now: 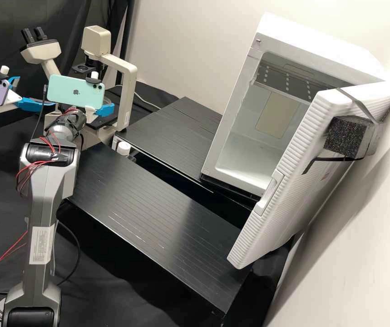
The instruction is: Move the petri dish to the bench.
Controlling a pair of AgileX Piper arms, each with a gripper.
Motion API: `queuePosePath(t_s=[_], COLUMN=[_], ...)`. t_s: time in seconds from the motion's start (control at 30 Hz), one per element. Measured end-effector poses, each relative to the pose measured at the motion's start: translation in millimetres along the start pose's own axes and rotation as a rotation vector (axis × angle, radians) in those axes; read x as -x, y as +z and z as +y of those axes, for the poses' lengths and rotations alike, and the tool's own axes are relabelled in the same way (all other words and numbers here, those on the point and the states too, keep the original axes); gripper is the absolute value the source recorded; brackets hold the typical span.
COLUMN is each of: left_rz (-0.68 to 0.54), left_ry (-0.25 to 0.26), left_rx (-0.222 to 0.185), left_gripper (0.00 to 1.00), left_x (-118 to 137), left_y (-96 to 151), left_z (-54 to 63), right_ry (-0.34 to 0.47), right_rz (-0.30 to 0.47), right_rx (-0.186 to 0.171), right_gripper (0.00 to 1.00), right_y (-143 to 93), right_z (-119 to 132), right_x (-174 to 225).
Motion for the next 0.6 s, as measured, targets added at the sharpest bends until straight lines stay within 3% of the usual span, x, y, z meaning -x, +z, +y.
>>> queuePosePath(t_s=[0.17, 0.4, 0.5, 0.6], left_rz=[0.000, 0.000, 0.000, 0.000], left_ry=[0.000, 0.000, 0.000, 0.000], left_rx=[0.000, 0.000, 0.000, 0.000], left_gripper=[1.00, 1.00, 1.00, 1.00], left_x=[0, 0, 0, 0], left_y=[0, 0, 0, 0], left_z=[0.0, 0.0, 0.0, 0.0], right_ry=[0.060, 0.103, 0.124, 0.179], right_rz=[0.028, 0.018, -0.001, -0.031], right_rx=[0.022, 0.077, 0.088, 0.075], right_gripper=[0.00, 0.00, 0.00, 0.00], right_y=[2, 24, 39, 57], right_z=[12, 15, 18, 28], right_x=[27, 77, 97, 119])
